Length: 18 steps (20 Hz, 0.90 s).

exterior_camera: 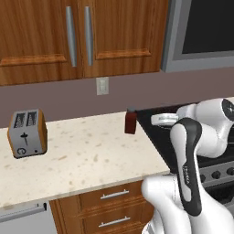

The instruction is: Collect the paprika, mayonnaise, and shaker from the cabinet and place them next to the stove.

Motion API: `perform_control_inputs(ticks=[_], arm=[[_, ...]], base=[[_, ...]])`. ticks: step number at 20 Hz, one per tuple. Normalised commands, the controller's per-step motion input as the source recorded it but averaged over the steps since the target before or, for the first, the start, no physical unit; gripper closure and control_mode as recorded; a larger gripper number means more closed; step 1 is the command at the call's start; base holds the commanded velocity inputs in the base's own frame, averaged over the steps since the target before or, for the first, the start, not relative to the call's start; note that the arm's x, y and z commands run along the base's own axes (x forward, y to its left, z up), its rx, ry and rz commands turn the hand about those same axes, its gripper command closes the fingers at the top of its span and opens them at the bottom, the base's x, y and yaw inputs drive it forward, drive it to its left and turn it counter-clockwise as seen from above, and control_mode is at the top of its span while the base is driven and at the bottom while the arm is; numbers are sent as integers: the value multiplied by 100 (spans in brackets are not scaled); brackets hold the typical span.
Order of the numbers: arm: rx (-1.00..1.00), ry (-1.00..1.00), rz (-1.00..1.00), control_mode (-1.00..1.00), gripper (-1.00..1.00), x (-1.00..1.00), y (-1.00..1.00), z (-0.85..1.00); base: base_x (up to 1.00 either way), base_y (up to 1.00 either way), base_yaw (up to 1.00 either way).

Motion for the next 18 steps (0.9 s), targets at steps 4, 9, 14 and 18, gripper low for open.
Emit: perform_control_inputs(ticks=[4, 9, 14, 18], arm=[[-10, 23, -7, -100, -100, -36, 39, -42], [-1, 9, 0, -100, -100, -26, 15, -31], [0, -1, 0, -100, -100, -76, 0, -37], [-1, -1, 0, 100, -100, -24, 3, -8]], base=[[0, 0, 0], [0, 0, 0], [0, 0, 0], [-75, 28, 0]])
